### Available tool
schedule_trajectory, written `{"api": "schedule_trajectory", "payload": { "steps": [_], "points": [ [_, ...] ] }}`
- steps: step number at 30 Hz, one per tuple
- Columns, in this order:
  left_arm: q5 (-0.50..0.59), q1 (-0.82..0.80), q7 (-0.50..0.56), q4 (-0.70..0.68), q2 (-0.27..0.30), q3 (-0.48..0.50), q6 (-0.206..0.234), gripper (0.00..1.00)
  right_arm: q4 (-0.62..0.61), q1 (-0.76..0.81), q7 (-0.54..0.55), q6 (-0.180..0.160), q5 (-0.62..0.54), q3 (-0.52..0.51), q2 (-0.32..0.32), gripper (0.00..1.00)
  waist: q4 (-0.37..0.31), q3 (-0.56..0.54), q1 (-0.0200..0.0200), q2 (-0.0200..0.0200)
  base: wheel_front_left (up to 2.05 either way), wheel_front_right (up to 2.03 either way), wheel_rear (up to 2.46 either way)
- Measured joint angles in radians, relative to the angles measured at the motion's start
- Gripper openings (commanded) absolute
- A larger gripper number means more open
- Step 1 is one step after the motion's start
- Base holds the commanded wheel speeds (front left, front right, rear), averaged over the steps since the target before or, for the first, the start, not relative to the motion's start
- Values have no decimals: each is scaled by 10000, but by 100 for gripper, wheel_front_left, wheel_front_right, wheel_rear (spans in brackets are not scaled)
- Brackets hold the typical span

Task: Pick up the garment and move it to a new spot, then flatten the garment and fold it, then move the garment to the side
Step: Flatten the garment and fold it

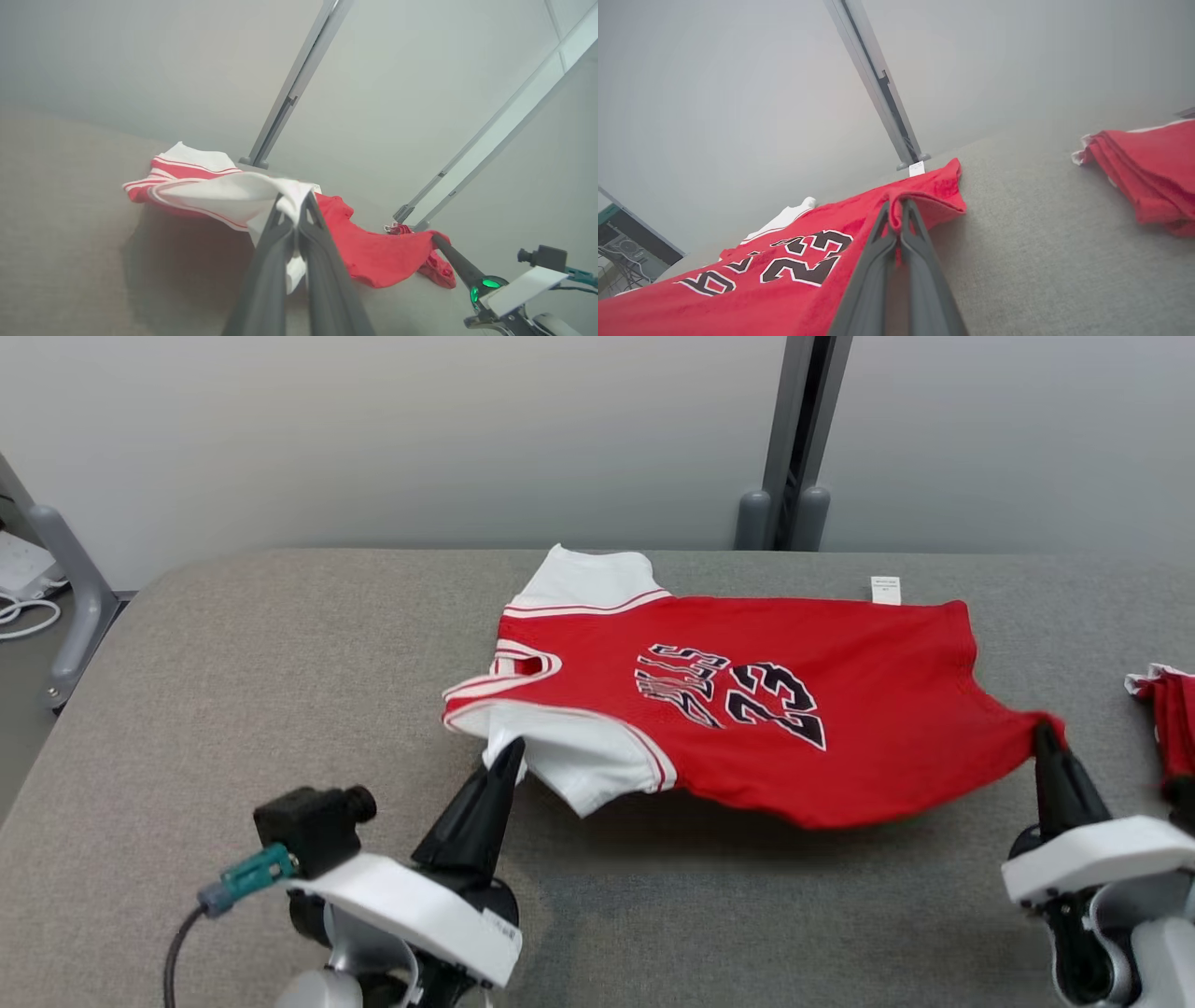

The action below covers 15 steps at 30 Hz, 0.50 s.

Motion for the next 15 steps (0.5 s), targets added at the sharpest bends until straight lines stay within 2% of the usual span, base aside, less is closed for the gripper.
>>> {"api": "schedule_trajectory", "payload": {
  "steps": [3,6,10,15],
  "points": [
    [-598,-558,272,-571,-90,169,-27,0,-1189,-303,669,0,-219,-12,-184,0,-127,-111,0,0,0,0,0],
    [-1191,-1267,617,-1139,-173,374,125,0,-2360,-762,1498,0,-366,-123,-270,0,-267,-163,0,0,0,0,0],
    [-1891,-2460,1206,-1615,-232,694,677,0,-3561,-1674,2805,0,-385,-324,-251,0,-424,-50,0,0,0,0,0],
    [-2813,-4522,2059,-1450,-272,1202,1450,0,-4100,-3483,4140,0,-433,-729,-169,0,-558,442,0,1,0,0,0]
  ]
}}
